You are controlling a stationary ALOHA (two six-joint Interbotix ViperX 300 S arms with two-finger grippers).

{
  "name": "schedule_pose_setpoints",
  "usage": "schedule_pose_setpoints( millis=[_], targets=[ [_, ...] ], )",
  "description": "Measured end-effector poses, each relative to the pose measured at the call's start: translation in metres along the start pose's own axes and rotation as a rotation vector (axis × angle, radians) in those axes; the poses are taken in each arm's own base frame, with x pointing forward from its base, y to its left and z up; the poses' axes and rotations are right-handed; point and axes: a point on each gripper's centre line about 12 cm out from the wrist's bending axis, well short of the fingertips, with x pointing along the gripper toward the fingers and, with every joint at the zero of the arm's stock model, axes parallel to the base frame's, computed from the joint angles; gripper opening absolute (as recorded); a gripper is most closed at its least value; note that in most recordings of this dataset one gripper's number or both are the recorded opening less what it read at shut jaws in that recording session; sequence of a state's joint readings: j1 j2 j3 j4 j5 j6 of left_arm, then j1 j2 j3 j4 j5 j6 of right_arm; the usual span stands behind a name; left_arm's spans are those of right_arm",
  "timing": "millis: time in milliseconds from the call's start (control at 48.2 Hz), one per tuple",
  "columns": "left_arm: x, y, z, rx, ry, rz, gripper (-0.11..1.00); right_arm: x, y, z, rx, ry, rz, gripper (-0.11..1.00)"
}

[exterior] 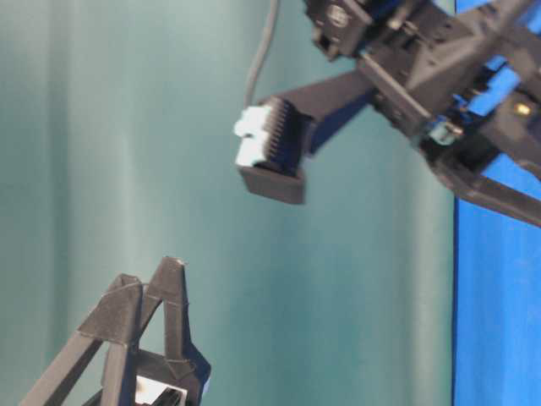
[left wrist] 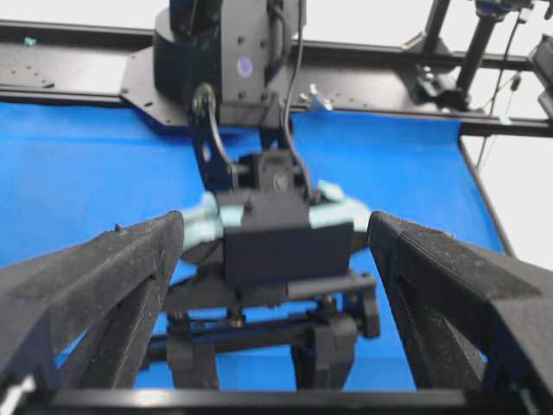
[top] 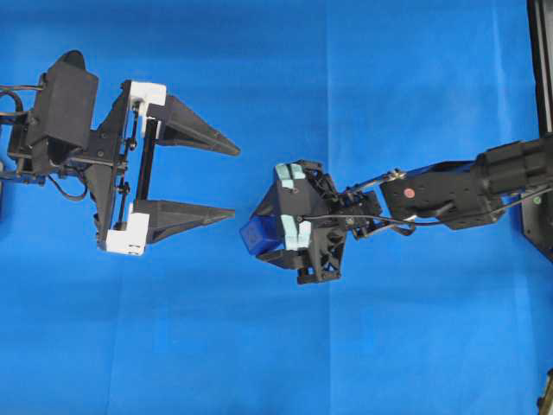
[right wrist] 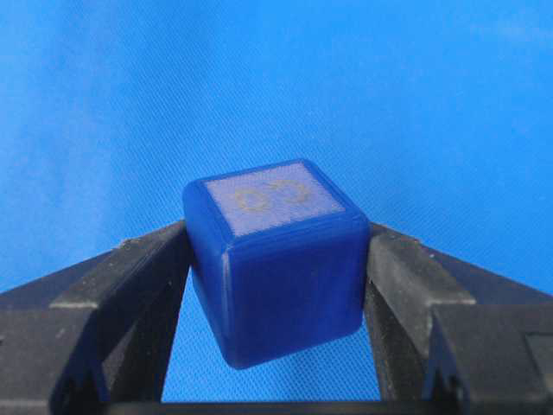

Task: Handover the blue block to the right arm after grasping it with the left arm, then place it in the designated position.
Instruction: 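Lower the held cube toward the table center with the right gripper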

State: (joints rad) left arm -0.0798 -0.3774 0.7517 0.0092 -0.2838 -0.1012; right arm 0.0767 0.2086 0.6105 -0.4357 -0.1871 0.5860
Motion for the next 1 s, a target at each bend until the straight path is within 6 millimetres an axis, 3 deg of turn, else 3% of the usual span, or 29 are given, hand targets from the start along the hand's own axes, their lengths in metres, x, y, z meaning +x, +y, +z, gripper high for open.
schedule_pose_setpoints(
  millis=[207, 996],
  targets=[
    [0.0, 0.0, 0.0, 0.0, 0.0, 0.0, 0.92, 0.012, -0.002, -0.008, 0.013, 0.025, -0.005, 0.44],
    [0.0, 0.0, 0.001, 0.0, -0.002, 0.0, 0.92, 0.012, -0.005, -0.009, 0.017, 0.03, -0.013, 0.44]
  ],
)
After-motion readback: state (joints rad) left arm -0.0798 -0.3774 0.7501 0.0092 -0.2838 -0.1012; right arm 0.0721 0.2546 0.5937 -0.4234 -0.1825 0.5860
